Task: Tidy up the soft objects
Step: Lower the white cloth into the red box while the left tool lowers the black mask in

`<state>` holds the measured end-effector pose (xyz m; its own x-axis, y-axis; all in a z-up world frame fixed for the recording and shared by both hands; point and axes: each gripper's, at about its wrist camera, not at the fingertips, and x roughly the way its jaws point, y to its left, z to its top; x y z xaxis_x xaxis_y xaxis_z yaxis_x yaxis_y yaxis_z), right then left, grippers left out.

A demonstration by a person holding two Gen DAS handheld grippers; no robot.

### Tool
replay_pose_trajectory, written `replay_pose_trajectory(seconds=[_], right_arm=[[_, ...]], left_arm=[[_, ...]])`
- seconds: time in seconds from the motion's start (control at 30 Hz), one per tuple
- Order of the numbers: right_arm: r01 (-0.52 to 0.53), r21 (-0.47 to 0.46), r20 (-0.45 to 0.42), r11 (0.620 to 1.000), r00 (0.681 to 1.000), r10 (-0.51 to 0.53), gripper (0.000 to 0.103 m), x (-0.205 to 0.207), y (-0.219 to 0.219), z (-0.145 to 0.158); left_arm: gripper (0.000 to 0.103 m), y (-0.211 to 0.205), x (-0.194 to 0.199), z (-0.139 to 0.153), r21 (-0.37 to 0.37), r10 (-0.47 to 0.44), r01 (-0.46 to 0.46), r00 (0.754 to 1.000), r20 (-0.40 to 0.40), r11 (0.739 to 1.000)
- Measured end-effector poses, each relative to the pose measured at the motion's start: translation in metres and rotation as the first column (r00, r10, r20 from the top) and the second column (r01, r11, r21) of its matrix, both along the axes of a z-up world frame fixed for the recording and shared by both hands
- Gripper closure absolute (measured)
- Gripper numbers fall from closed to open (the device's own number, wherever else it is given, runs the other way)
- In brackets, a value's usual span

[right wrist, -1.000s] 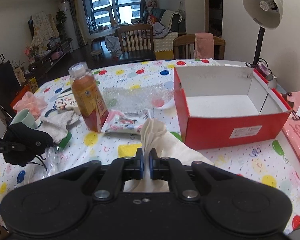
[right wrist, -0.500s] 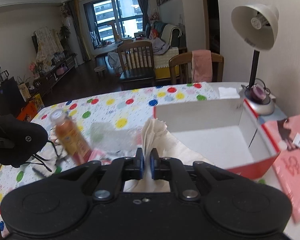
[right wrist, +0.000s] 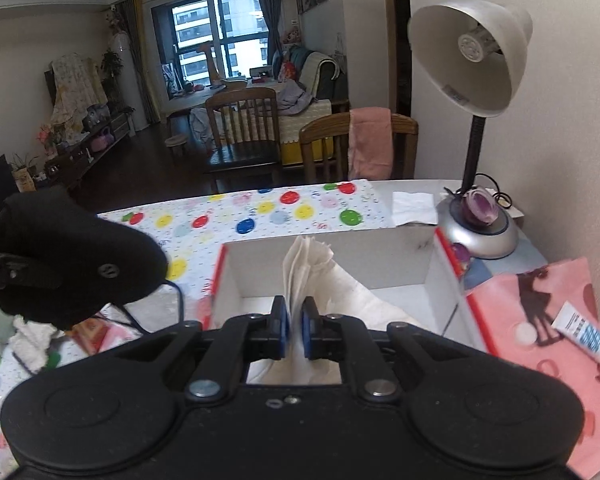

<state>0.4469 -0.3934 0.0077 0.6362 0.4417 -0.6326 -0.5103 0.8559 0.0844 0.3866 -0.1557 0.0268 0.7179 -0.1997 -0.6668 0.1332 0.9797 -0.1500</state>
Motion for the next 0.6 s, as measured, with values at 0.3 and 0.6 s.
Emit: replay_pose_trajectory(seconds=[0.3, 0.6], right_arm=[[0.021, -0.018, -0.026, 1.0, 0.999, -0.022, 0.095, 0.034, -0.01, -0.019], [0.011, -0.054, -0.092, 0.998, 0.996, -0.016, 0.095, 0.064, -0.003, -0.054]], left_arm=[[0.09, -0.049, 0.085, -0.016, 0.03, -0.072, 0.073, 0.997, -0.03, 0.997], [0.09, -0.075, 0.153, -0.073, 0.063, -0.069, 0.079, 0.986, -0.149, 0.995]])
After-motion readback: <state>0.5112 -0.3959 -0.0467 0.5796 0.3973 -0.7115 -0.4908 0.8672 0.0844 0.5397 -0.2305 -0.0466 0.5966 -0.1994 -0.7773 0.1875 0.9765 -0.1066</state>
